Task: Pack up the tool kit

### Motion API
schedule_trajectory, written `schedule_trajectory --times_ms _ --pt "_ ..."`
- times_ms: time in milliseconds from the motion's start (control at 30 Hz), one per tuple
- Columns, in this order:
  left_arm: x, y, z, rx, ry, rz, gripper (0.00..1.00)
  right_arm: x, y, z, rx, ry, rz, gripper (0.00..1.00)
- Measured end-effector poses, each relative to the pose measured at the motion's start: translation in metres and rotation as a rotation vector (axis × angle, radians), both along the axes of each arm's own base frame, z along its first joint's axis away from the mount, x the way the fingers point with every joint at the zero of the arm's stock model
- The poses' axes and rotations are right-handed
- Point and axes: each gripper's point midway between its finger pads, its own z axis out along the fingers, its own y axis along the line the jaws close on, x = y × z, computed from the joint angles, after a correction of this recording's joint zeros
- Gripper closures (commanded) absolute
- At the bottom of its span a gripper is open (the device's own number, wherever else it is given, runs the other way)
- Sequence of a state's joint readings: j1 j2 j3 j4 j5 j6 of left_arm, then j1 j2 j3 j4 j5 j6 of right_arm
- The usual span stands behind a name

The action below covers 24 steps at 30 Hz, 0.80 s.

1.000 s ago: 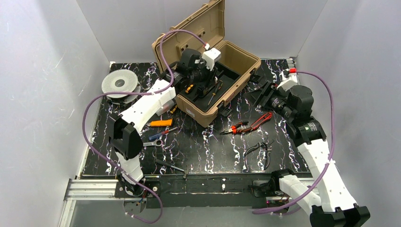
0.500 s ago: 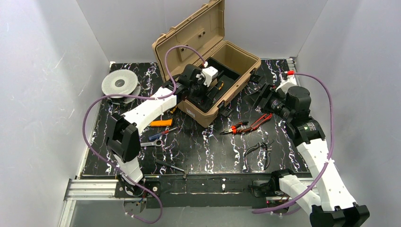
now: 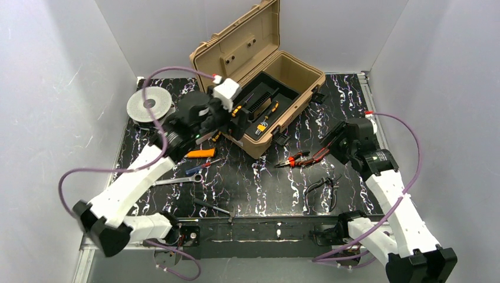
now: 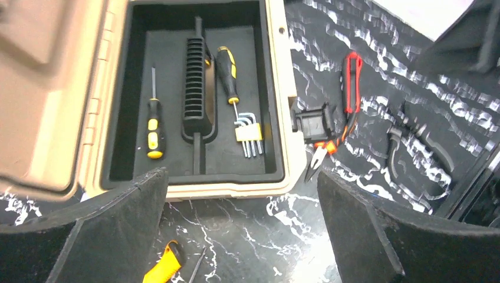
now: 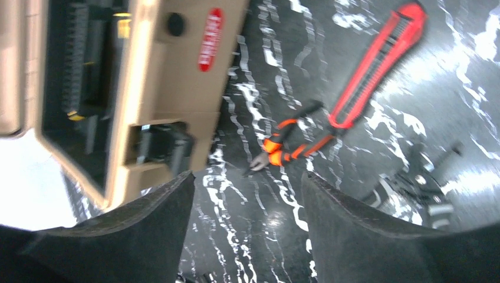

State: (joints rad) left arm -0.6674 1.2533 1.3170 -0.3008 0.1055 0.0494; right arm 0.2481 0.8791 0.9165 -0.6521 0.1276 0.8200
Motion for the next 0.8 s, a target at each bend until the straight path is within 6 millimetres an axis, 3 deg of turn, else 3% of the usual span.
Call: schedule_trajectory --times_ms 100,200,300,433,600,667,800 --pt "-0.019 0.024 0.017 -0.066 -0.037 0.064 0.02 -0.009 -0.009 -0.032 -0.011 0.112 -0.08 0.34" --pt "-0.038 0.053 0.015 -0.086 -0.029 0.151 0.02 -0.015 -0.013 -0.059 -0.016 0.218 -0.137 0.35" --pt "-0.052 0.077 -0.001 -0.055 -0.009 0.214 0.02 -0.019 -0.011 -0.083 0.001 0.296 -0.171 0.36" --pt "-0.068 0.104 -0.037 0.014 0.026 0.275 0.02 -0.028 -0.001 -0.119 0.072 0.383 -0.198 0.37" --pt "-0.083 0.127 -0.078 0.082 0.059 0.318 0.02 -0.026 0.012 -0.146 0.111 0.476 -0.218 0.38" --pt "-0.086 0.131 -0.083 0.094 0.059 0.323 0.02 -0.022 0.018 -0.155 0.128 0.504 -0.221 0.38" --pt "-0.086 0.137 -0.075 0.073 0.02 0.343 0.02 -0.013 0.025 -0.165 0.162 0.524 -0.24 0.4"
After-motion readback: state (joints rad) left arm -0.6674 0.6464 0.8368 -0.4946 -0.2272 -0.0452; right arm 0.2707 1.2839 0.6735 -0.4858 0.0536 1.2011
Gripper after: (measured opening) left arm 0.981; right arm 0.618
